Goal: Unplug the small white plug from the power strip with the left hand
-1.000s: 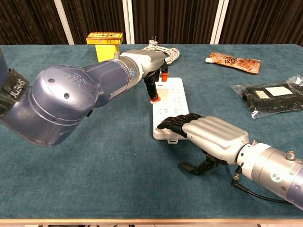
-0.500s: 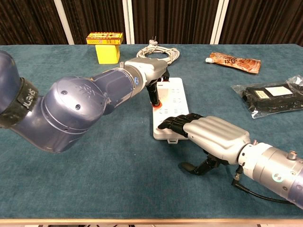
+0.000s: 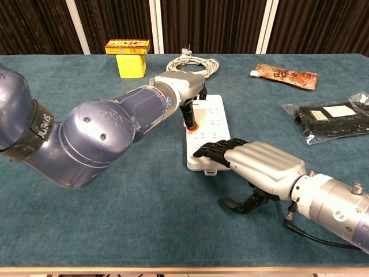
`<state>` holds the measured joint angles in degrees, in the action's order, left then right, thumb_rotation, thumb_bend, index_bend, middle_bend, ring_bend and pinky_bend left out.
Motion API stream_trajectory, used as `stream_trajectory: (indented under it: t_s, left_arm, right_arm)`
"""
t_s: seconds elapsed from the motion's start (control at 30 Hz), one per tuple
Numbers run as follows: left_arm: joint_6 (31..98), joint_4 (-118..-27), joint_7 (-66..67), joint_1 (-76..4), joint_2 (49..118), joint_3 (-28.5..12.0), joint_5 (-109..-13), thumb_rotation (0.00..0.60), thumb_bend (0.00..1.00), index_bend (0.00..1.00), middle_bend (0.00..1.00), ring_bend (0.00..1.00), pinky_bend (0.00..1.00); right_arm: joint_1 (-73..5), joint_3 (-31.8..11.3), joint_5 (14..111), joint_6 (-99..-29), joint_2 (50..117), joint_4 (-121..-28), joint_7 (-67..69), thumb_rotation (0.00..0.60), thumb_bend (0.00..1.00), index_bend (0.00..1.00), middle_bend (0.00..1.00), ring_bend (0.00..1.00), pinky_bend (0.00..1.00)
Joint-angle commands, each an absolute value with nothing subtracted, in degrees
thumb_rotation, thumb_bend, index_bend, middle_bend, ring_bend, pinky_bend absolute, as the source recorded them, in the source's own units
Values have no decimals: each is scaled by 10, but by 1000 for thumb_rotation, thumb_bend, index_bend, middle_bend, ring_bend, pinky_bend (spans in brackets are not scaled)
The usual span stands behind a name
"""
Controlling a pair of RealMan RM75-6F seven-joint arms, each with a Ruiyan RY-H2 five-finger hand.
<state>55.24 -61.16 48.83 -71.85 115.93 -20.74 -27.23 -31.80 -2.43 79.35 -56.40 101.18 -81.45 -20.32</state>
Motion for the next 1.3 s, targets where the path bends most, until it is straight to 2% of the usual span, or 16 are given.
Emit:
stream_trajectory:
  t_s: [0.03, 0.37, 0.57, 1.3]
  left_arm:
    - [554, -608, 487, -717, 1162, -208, -276, 600, 321, 638, 648, 209, 158]
    - [559, -596, 477, -714, 1175, -209, -301, 600, 342, 710, 719, 257, 185]
    - [559, -588, 472, -711, 1181, -213, -308, 600, 342, 718, 727, 259, 186]
    - [564, -581, 446, -696, 1194, -227, -352, 600, 351, 791, 802, 327, 223]
  right_arm:
    - [-318, -23, 792, -563, 1011, -814, -202, 600, 473, 105, 98, 46, 88]
    - [-318, -18, 793, -562, 1016, -811, -203, 600, 473, 109, 97, 46, 88]
    - [-318, -17, 791, -562, 1016, -811, -203, 600, 472, 143, 98, 46, 88]
    - [-317, -10, 787, -560, 1023, -806, -207, 600, 473, 148, 98, 45, 88]
